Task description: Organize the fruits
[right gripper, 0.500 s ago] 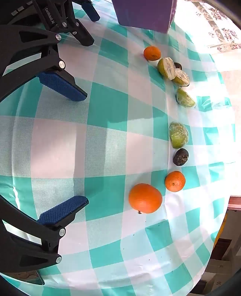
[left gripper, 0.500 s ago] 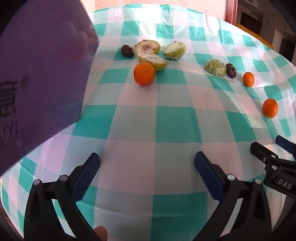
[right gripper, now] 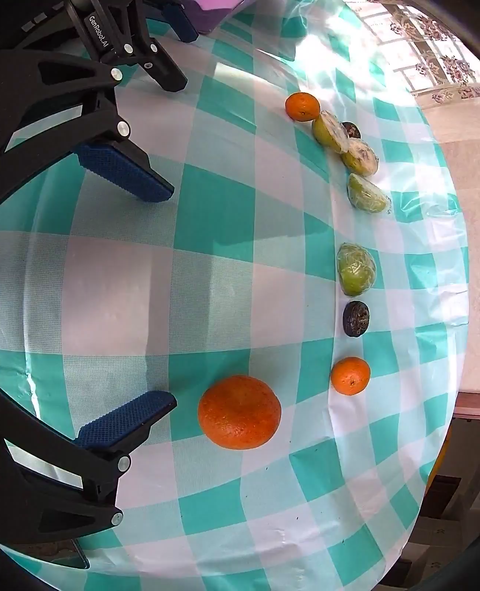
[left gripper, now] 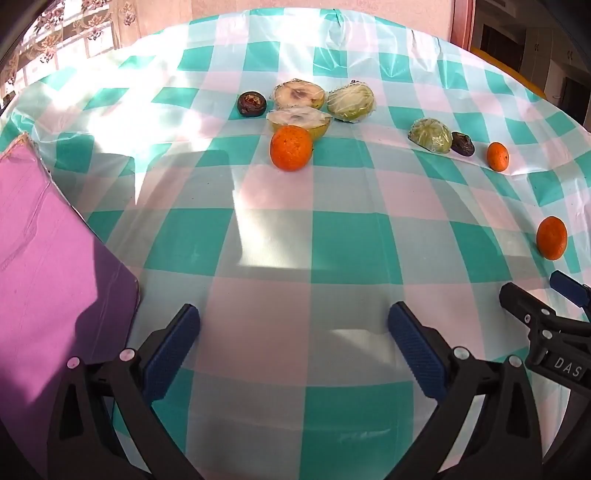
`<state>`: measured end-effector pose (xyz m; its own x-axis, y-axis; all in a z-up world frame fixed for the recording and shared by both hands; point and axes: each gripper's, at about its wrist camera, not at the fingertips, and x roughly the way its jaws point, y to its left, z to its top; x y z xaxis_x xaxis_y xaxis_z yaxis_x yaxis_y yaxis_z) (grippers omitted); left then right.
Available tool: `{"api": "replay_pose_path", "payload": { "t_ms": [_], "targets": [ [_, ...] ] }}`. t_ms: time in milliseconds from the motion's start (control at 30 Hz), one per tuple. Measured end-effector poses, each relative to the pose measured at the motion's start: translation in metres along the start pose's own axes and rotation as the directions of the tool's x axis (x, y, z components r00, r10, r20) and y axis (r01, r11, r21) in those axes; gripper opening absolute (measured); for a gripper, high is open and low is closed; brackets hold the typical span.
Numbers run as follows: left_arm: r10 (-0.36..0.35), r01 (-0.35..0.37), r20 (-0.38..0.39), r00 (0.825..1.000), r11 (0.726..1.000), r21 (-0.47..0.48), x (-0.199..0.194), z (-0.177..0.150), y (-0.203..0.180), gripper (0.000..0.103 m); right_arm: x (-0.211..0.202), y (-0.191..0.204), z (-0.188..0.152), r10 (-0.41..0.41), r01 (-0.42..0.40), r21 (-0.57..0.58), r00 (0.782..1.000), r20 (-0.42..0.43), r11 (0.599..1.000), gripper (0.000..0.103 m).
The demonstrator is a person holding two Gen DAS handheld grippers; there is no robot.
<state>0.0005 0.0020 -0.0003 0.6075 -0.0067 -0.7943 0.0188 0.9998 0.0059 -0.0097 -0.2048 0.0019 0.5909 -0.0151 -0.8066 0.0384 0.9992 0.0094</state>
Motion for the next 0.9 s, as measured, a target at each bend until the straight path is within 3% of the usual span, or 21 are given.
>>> {"api": "replay_pose_path", "payload": {
  "t_ms": [900],
  "targets": [
    [0.000,0.000,0.000,1.000,1.000,-0.003,-0.0003,-0.0010,0.0005,0.102,-0.0007,-0.0002,0.0008,0.002,-0.002,0.003,1.000,-0.002,1.000,0.099]
  ]
}}
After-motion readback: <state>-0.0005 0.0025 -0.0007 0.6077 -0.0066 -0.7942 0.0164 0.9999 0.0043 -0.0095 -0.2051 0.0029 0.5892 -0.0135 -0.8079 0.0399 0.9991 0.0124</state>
